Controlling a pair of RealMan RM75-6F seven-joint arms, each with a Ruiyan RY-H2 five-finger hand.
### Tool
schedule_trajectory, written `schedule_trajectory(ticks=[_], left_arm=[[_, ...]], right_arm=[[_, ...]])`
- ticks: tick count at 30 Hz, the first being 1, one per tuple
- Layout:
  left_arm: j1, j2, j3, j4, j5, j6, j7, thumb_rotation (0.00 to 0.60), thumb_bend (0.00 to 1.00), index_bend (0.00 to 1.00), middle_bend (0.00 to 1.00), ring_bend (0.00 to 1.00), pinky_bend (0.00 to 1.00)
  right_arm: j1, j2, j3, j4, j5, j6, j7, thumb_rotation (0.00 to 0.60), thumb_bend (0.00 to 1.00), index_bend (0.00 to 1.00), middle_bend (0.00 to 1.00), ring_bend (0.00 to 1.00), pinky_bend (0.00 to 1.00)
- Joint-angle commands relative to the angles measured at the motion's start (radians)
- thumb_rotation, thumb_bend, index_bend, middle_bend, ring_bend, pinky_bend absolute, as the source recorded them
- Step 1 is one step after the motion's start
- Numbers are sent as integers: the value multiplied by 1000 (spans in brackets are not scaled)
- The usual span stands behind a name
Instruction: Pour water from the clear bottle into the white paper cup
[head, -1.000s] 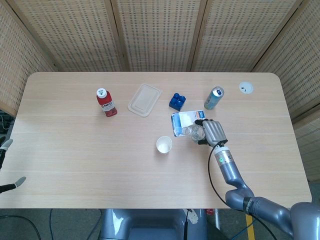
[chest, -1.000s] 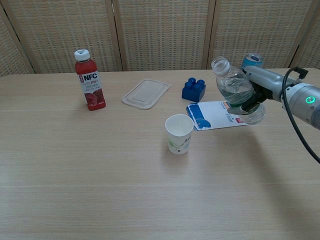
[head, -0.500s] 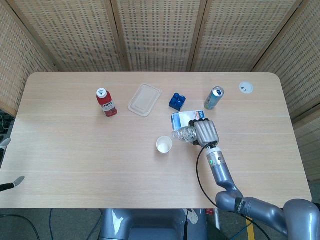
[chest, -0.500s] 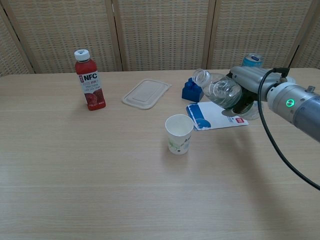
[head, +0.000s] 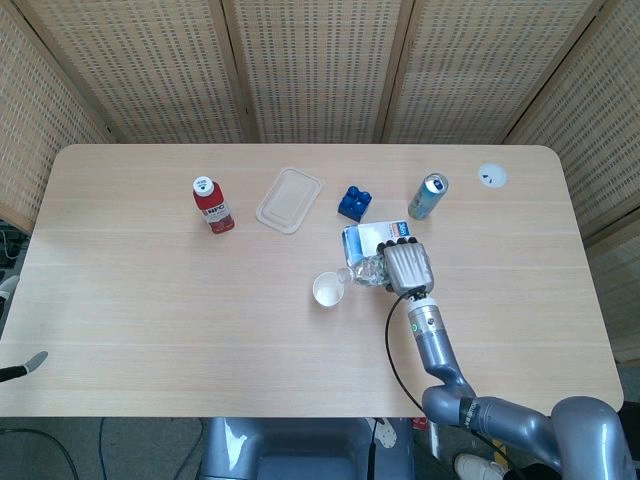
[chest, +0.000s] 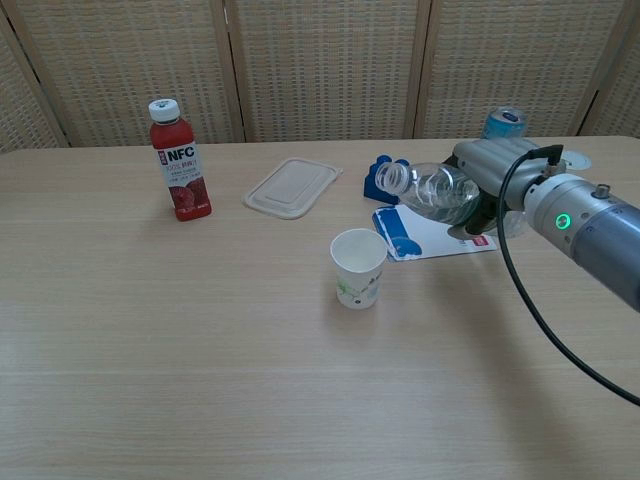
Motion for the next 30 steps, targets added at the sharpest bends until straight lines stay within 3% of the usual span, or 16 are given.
schedule_trajectory(ticks=[1,20,30], left_arm=[[0,0,0,1,1,1,0,600,72,0,0,0,0],[-1,1,-1,2,1,2,-5,600,72,0,0,0,0],[-1,5,-1,4,-2,3,-14,600,72,0,0,0,0]], right_arm=[[3,-11,-3,11,-3,10,-17,600,544,580,579,452,576],[32,-71,44,17,107,21,-173,600,544,580,579,452,577],[38,-78,50,16,131,23,-195,600,544,580,579,452,577]])
